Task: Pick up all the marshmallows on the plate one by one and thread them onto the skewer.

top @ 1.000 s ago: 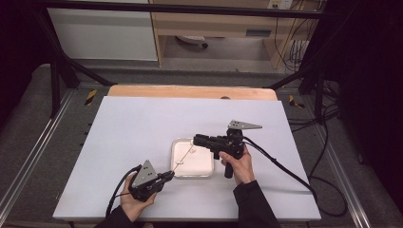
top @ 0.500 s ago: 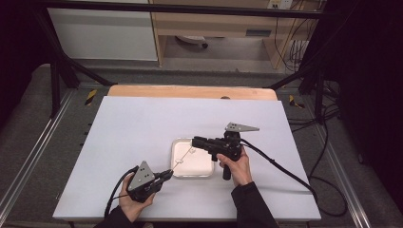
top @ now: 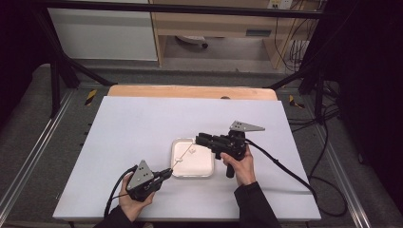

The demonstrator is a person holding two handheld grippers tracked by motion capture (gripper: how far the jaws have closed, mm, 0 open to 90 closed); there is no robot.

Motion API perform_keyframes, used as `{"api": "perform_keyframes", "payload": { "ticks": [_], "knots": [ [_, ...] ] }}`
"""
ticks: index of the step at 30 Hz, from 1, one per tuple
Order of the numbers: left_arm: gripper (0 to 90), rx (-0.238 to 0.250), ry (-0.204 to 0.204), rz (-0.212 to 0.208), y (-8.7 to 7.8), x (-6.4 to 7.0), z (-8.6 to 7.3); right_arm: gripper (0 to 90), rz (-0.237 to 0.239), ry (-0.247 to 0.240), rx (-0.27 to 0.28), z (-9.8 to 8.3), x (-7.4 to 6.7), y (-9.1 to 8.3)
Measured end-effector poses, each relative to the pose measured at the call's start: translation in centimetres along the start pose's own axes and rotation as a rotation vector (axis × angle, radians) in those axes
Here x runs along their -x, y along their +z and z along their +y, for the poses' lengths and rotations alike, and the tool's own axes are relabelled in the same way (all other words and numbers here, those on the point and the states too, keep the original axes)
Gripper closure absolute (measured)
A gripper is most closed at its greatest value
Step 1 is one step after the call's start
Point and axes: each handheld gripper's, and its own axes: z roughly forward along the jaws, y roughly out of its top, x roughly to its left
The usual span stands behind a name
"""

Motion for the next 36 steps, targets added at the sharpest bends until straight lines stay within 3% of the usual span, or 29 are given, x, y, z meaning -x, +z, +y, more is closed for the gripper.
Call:
{"api": "perform_keyframes", "payload": {
  "ticks": [6,20,25,36],
  "knots": [
    [88.6,-0.007,0.033,-0.001,0.14,0.45,0.07,78.8,0.004,-0.007,0.0,-0.11,0.09,0.16],
    [88.7,0.053,-0.035,0.021,-0.58,0.02,-0.04,83.3,-0.009,0.032,0.026,-0.97,0.01,0.91],
    [88.7,0.068,-0.026,0.015,-0.45,0.3,0.15,82.1,0.03,0.073,0.068,-0.8,0.01,0.83],
    [88.6,0.078,-0.035,0.023,-0.63,0.14,0.19,77.7,-0.009,0.038,0.062,-0.33,0.04,0.11]
  ]
}}
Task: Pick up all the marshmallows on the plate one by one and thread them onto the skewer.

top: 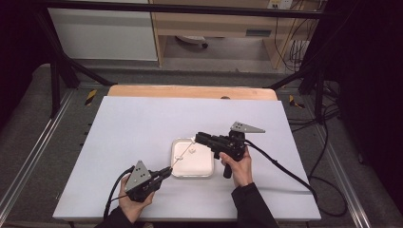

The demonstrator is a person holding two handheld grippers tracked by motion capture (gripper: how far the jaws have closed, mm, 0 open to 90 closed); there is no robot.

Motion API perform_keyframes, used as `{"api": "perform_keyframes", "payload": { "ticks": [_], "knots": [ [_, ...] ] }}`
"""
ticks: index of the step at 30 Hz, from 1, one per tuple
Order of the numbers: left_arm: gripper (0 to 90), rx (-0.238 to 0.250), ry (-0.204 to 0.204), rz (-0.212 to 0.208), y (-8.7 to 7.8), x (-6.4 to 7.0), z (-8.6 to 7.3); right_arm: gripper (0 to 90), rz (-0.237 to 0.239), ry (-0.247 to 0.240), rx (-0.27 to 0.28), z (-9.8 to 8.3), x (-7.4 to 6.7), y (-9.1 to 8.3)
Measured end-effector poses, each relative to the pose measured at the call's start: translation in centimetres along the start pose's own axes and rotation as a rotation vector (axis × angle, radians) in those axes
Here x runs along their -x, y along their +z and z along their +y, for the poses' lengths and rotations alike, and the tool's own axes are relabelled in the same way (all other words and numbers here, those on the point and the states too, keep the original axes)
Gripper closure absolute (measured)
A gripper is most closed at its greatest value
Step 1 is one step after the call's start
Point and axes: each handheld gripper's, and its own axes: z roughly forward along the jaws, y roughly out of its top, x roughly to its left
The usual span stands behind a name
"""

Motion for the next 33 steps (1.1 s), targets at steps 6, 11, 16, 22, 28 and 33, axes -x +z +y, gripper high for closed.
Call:
{"api": "perform_keyframes", "payload": {
  "ticks": [6,11,16,22,28,33],
  "knots": [
    [88.7,-0.016,0.011,-0.006,0.2,0.1,-0.1,79.7,0.012,0.006,0.001,-0.1,0.1,0.0],
    [88.7,-0.025,0.002,-0.006,0.3,0.0,-0.2,78.5,0.009,-0.007,0.013,0.2,-0.1,-0.4],
    [88.6,-0.025,-0.015,-0.002,0.2,-0.3,-0.2,67.4,-0.004,-0.036,0.028,0.8,-0.4,-1.2],
    [88.6,-0.027,-0.028,-0.008,0.4,-0.3,-0.2,38.9,-0.031,-0.101,-0.011,0.1,-0.6,-0.9],
    [88.6,-0.033,-0.016,-0.038,0.6,0.1,-0.2,51.1,-0.038,-0.176,-0.055,-0.9,-0.9,0.3],
    [88.6,-0.026,-0.01,-0.051,0.6,0.2,-0.2,70.0,-0.009,-0.155,-0.049,-0.6,-0.9,0.2]
  ]
}}
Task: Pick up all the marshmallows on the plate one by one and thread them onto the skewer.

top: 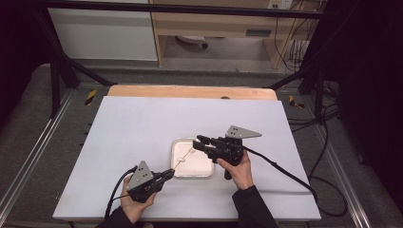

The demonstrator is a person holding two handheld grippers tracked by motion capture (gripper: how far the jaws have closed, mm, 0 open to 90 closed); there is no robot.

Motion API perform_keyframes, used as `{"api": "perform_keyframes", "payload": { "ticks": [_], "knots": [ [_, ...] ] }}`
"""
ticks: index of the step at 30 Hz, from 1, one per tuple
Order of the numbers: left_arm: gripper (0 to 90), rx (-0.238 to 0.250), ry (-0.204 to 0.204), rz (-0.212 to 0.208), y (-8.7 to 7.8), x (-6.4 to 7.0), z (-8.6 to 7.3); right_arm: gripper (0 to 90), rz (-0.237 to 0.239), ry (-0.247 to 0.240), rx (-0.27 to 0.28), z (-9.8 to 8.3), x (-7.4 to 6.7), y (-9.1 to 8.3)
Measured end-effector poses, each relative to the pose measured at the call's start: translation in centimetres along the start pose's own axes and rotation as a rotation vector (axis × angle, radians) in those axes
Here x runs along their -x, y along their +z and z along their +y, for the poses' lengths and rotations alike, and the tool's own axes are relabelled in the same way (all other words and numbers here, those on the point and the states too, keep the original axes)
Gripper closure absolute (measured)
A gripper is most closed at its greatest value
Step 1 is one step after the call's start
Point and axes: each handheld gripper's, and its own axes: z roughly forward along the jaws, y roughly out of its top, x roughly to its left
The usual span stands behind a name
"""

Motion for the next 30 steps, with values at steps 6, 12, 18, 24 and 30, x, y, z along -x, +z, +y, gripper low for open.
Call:
{"api": "perform_keyframes", "payload": {
  "ticks": [6,12,18,24,30],
  "knots": [
    [88.6,0.001,0.009,-0.001,0.0,0.0,0.1,74.9,0.017,0.011,0.007,0.7,0.0,-0.7],
    [88.6,0.005,0.019,-0.01,0.0,0.0,0.0,75.4,0.036,0.031,0.011,0.9,0.1,-0.7],
    [88.7,-0.012,0.06,-0.011,0.1,0.2,0.0,76.3,0.072,0.044,-0.025,0.9,0.2,-0.7],
    [88.7,-0.049,0.079,0.001,0.4,0.4,-0.1,78.9,0.114,0.066,-0.053,0.4,0.0,-0.3],
    [88.7,-0.105,0.099,0.007,0.8,0.6,-0.1,80.2,0.121,0.067,-0.095,-0.2,-0.1,-0.1]
  ]
}}
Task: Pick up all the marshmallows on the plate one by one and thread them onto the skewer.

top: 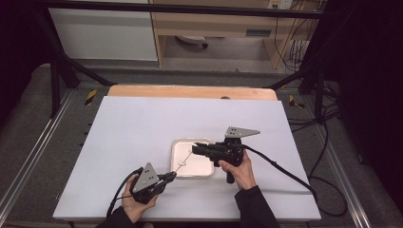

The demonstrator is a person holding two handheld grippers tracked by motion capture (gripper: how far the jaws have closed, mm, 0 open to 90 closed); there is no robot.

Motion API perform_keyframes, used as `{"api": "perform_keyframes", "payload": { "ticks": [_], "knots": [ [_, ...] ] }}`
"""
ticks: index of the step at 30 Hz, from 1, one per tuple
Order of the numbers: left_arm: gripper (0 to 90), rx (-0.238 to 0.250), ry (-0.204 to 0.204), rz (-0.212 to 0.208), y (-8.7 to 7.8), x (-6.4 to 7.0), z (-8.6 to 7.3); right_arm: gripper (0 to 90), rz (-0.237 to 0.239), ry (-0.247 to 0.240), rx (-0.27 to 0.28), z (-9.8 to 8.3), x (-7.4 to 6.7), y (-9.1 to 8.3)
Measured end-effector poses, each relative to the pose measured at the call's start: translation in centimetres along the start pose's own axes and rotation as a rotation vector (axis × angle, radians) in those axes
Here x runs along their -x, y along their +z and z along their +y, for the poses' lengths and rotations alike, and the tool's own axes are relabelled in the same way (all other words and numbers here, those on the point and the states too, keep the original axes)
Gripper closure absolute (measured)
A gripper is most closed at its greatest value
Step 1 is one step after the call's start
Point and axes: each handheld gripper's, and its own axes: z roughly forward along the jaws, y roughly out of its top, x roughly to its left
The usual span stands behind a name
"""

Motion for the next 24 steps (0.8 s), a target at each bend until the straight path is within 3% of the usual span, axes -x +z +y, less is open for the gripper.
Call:
{"api": "perform_keyframes", "payload": {
  "ticks": [5,9,17,18,20,21,23,24],
  "knots": [
    [88.7,-0.031,0.024,0.005,0.1,0.2,0.2,80.7,-0.006,-0.02,-0.03,-0.3,0.0,0.1],
    [88.8,-0.054,0.019,0.009,0.2,0.1,0.2,80.8,-0.015,-0.03,-0.063,-0.6,-0.1,0.2],
    [88.8,-0.058,0.022,0.003,0.3,0.2,0.3,80.8,-0.005,-0.025,-0.087,-1.1,0.0,0.7],
    [88.8,-0.017,0.014,-0.012,0.1,0.2,0.5,80.8,0.001,-0.02,-0.102,-1.3,0.0,0.8],
    [88.8,-0.019,0.059,0.02,0.1,0.7,1.6,79.9,0.049,-0.012,-0.216,-2.5,-0.2,2.3],
    [88.8,-0.027,0.055,0.04,0.4,0.8,1.6,80.1,0.071,-0.01,-0.234,-3.2,-0.4,3.1],
    [88.7,-0.015,-0.012,0.004,0.5,0.2,1.1,79.4,0.046,-0.033,-0.253,-3.2,-0.7,4.0],
    [88.7,-0.004,-0.021,0.006,0.2,0.0,1.0,79.1,0.041,-0.05,-0.254,-3.0,-0.8,4.1]
  ]
}}
